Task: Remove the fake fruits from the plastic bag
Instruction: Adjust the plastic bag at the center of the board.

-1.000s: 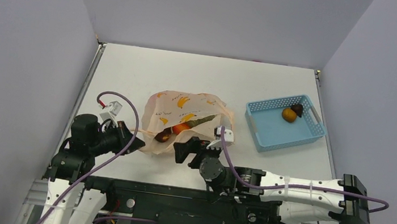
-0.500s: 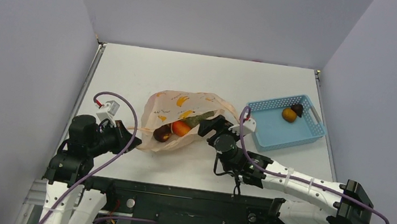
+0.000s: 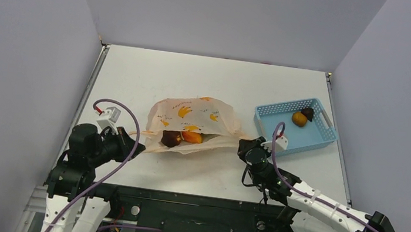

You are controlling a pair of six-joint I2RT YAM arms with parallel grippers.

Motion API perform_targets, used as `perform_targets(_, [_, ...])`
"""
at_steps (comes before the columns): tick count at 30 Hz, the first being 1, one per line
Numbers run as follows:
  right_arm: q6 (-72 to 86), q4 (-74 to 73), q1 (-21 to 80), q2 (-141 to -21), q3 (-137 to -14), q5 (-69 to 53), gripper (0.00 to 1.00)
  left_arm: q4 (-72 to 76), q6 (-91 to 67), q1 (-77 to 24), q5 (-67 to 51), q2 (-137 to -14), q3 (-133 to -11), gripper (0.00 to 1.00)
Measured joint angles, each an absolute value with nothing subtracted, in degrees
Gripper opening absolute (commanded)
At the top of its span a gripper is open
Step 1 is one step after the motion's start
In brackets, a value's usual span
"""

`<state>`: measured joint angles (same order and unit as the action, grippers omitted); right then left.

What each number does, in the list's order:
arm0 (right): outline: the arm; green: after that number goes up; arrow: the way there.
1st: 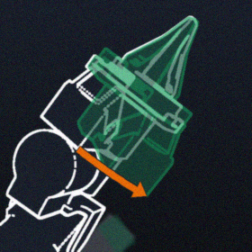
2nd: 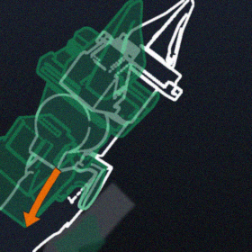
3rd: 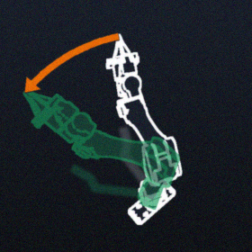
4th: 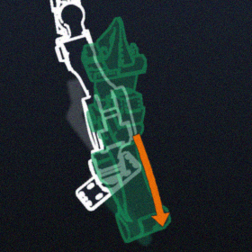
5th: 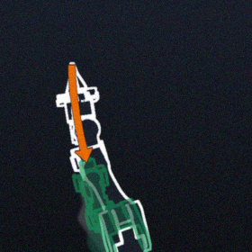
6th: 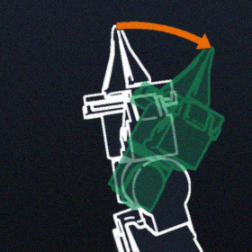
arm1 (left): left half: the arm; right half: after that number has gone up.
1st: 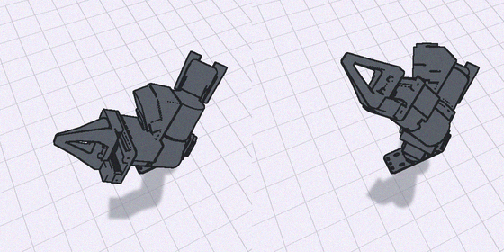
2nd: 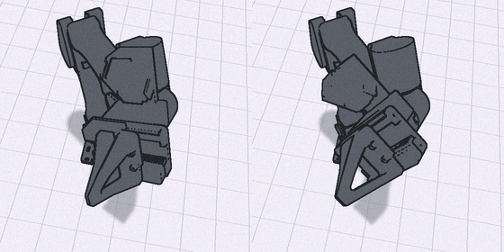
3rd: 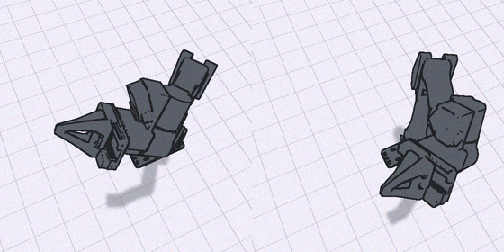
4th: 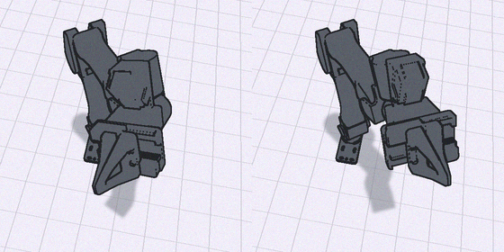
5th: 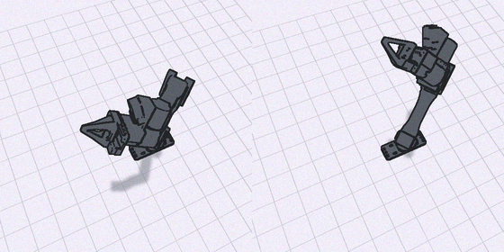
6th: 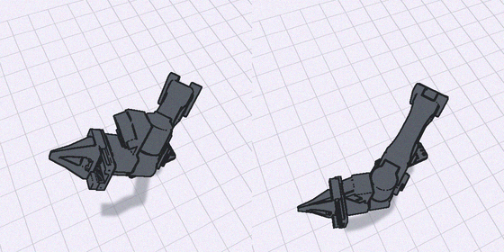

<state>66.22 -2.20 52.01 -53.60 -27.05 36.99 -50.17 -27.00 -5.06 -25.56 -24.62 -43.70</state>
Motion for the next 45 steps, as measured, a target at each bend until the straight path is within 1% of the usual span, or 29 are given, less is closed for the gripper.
perform_targets(5, [64.2, -1.7, 51.3, -51.9, -20.7, 32.3, 0.00, -50.4, -29.5, -5.2, -27.3, -23.2, -41.3, 0.00])
perform_targets(11, [56.0, -5.5, 50.4, -54.5, -20.3, 27.1, 0.00, -49.2, -35.0, -5.3, -34.5, -20.8, -36.1, 0.00])
perform_targets(13, [52.2, -7.7, 50.2, -54.0, -21.1, 24.8, 0.10, -48.3, -36.6, -7.0, -35.8, -20.6, -35.6, 0.00])
perform_targets(14, [50.3, -8.8, 50.0, -53.3, -21.5, 23.5, 0.21, -47.6, -37.1, -8.1, -36.4, -20.8, -35.6, 0.00])
perform_targets(15, [48.5, -9.9, 50.0, -51.8, -21.9, 22.0, 0.25, -46.9, -37.3, -9.1, -36.9, -21.1, -35.6, 0.00])
perform_targets(16, [47.3, -10.7, 50.0, -50.4, -22.1, 20.9, 0.33, -46.5, -37.4, -9.6, -37.2, -21.4, -35.6, 0.00])
perform_targets(17, [45.5, -11.7, 50.2, -48.2, -22.5, 19.1, 0.37, -46.3, -37.5, -9.9, -37.5, -21.7, -35.6, 0.00])
perform_targets(18, [44.0, -12.5, 50.9, -45.8, -22.8, 18.1, 0.47, -46.1, -37.8, -10.0, -37.6, -21.9, -35.6, 0.00])
perform_targets(20, [41.4, -14.0, 55.1, -40.3, -23.8, 17.6, 0.57, -45.1, -38.3, -10.1, -38.0, -21.7, -35.2, 0.00])
perform_targets(22, [39.2, -14.9, 62.5, -34.6, -25.1, 18.0, 0.59, -43.8, -38.8, -10.1, -38.0, -21.0, -34.0, 0.00])
perform_targets(25, [36.8, -15.1, 70.7, -29.2, -27.4, 18.7, 0.60, -43.0, -39.6, -10.1, -38.1, -20.1, -31.8, 0.00])
perform_targets(28, [35.2, -14.6, 72.8, -28.5, -29.6, 19.7, 0.61, -42.3, -40.6, -10.1, -38.3, -18.9, -29.4, 0.00])
perform_targets(29, [34.4, -14.7, 73.0, -28.8, -30.1, 20.7, 0.65, -41.4, -41.2, -10.1, -38.7, -18.3, -28.4, 0.00])
perform_targets(31, [32.6, -15.3, 73.2, -29.5, -31.2, 23.9, 0.68, -39.5, -42.5, -10.1, -39.9, -17.4, -26.0, 0.00])
perform_targets(32, [31.5, -15.7, 73.2, -29.9, -31.9, 25.4, 0.66, -38.5, -43.2, -10.1, -40.6, -17.3, -24.9, 0.00])
perform_targets(34, [28.6, -15.6, 73.2, -31.2, -33.6, 27.0, 0.57, -37.0, -44.4, -10.1, -41.5, -17.5, -23.1, 0.00])
perform_targets(35, [26.9, -15.3, 73.1, -32.5, -35.0, 27.1, 0.51, -36.6, -44.8, -10.1, -42.0, -17.7, -22.4, 0.00])
perform_targets(36, [25.6, -14.6, 73.1, -34.0, -36.2, 26.8, 0.48, -36.1, -45.1, -10.1, -42.4, -18.0, -22.1, 0.00])
perform_targets(37, [22.3, -9.8, 73.2, -39.5, -39.2, 24.9, 0.38, -34.1, -45.9, -10.1, -43.5, -18.6, -22.0, 0.00])
perform_targets(38, [22.1, -9.5, 73.2, -39.7, -39.3, 24.8, 0.34, -33.9, -45.9, -10.1, -43.6, -18.6, -22.0, 0.00])
perform_targets(39, [21.0, -7.7, 73.2, -42.2, -39.2, 24.1, 0.26, -32.7, -46.2, -10.1, -44.2, -18.7, -22.0, 0.00])
perform_targets(41, [19.9, -0.3, 73.2, -48.8, -38.7, 23.1, 0.18, -30.4, -46.3, -10.3, -45.0, -19.1, -22.0, 0.00])
perform_targets(45, [18.8, 11.6, 73.2, -64.5, -36.6, 20.6, 0.15, -29.4, -45.7, -10.8, -45.1, -20.7, -22.0, 0.00])
